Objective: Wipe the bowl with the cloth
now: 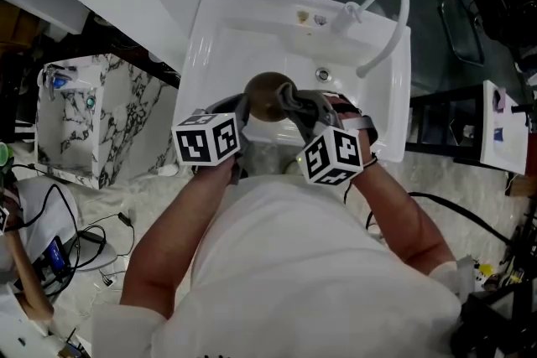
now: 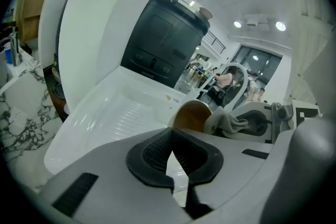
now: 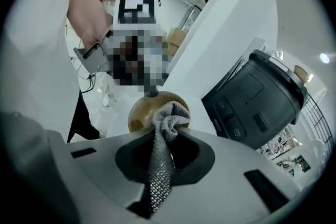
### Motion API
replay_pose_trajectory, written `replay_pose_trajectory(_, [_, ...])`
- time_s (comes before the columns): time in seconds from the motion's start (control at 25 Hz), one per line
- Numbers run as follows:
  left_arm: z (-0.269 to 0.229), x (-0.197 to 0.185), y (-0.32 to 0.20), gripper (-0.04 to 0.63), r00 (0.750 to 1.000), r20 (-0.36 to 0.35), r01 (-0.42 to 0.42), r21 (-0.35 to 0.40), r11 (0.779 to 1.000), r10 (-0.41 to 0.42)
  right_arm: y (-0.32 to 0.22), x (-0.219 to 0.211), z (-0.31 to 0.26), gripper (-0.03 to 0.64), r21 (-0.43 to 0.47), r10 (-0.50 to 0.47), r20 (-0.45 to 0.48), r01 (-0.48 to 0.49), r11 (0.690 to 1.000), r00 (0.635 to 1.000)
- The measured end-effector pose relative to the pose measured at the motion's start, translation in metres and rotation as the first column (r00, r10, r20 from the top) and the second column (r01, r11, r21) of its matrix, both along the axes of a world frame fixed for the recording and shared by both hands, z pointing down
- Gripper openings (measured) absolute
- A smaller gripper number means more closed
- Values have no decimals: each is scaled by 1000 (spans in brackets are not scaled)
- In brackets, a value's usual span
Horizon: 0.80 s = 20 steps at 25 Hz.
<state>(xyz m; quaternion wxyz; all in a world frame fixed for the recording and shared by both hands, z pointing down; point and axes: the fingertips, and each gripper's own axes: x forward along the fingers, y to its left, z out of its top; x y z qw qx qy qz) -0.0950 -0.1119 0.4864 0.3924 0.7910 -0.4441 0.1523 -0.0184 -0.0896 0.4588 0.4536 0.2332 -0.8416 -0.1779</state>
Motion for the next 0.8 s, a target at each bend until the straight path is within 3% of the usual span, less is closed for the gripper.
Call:
replay_pose_trajectory(0.2, [-7, -7, 0, 9, 998, -63, 6, 7, 1000, -6, -3, 15, -39, 29, 52, 34, 155, -42, 998, 987])
replay_pose_trajectory(0.32, [-10, -11, 0, 9, 991, -137, 6, -1, 1000, -7, -7, 29, -55, 29, 70, 58, 223, -75, 995, 973])
replay_pose_trajectory(0.6, [-16, -8, 7, 9, 960, -274, -65, -17, 998, 58, 1, 43, -63, 28, 9, 54, 315, -60, 998, 948])
replay_pose_trajectory(0.8, [-26, 7, 11, 9, 920, -365, -154, -5, 988, 142, 13, 37, -63, 29, -41, 32, 384, -17, 999, 923])
